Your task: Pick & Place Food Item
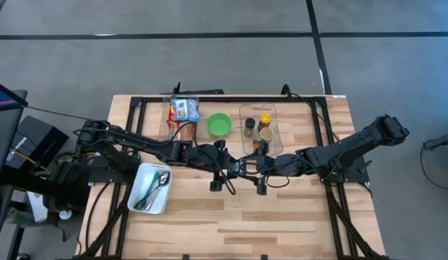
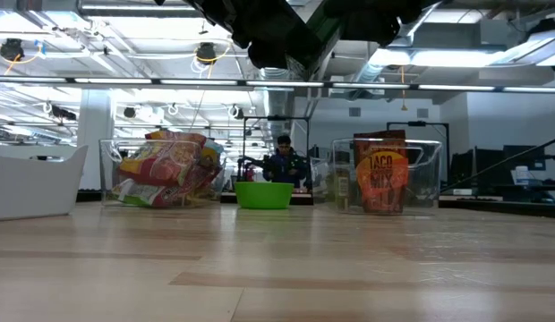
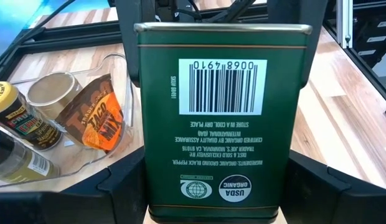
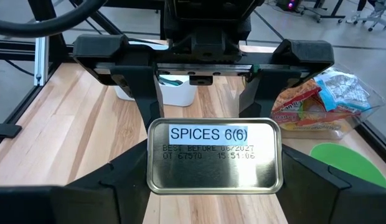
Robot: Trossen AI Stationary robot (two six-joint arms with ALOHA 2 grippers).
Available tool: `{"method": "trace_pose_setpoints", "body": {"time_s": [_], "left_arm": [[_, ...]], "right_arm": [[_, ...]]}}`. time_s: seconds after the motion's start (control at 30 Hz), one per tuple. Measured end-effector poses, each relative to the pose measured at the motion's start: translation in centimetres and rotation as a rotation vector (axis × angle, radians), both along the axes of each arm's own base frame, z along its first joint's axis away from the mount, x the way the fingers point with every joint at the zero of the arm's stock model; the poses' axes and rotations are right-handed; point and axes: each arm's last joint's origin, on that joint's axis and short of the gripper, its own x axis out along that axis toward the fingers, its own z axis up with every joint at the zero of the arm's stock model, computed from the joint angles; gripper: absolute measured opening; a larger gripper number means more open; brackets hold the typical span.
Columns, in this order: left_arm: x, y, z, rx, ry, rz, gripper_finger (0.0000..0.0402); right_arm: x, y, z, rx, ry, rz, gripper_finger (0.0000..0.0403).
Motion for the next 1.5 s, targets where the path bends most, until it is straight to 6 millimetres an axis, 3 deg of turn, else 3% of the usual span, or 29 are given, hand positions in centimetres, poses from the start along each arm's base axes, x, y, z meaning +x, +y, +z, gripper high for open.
{"method": "trace_pose_setpoints", "body": {"time_s": [1.5], "left_arm": [[0.01,-0.05,0.17,-0.002,-0.01,-0.033,0.0279]], "right_arm": [[0.04,0.01,0.05,0.005,-0.008,-0.001,0.0271]]}}
